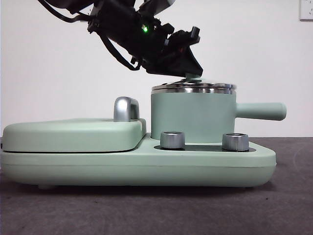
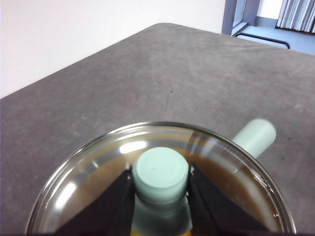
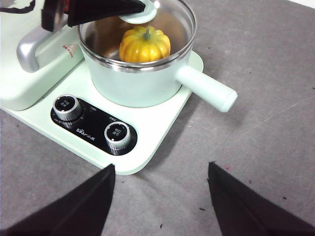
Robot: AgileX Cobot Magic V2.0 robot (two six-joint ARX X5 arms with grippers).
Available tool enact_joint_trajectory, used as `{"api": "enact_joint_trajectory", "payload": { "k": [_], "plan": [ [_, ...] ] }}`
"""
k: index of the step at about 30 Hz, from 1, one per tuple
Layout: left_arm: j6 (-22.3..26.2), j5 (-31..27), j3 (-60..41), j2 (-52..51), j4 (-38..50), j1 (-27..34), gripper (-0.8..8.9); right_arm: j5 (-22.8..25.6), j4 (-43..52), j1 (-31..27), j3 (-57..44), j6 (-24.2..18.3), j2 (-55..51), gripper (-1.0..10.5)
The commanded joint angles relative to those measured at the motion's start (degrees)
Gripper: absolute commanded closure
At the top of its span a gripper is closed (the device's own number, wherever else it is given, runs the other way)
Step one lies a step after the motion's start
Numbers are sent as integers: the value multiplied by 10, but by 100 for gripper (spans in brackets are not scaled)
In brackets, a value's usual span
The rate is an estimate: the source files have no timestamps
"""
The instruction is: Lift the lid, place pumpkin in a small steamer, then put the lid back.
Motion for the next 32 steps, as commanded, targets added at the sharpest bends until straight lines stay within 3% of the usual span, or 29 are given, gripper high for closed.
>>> {"api": "enact_joint_trajectory", "payload": {
  "k": [1, 11, 13, 17, 22, 25, 32],
  "plan": [
    [5, 5, 14, 17, 2, -6, 804, 1, 3, 3, 4, 10, 2, 655],
    [5, 5, 14, 15, -10, -1, 801, 1, 1, 3, 4, 10, 2, 655],
    [4, 5, 14, 15, -9, -1, 729, 1, 1, 3, 4, 10, 2, 655],
    [4, 5, 14, 14, -7, -1, 410, 1, 1, 3, 4, 10, 2, 655],
    [-28, 5, 14, -11, -28, -1, 385, 1, 2, 3, 4, 10, 2, 655],
    [-58, 5, 14, -54, -89, 7, 386, 1, 2, 3, 4, 10, 2, 655],
    [-134, 5, 13, -163, -345, 58, 449, -2, 17, 3, 4, 9, 3, 653]
  ]
}}
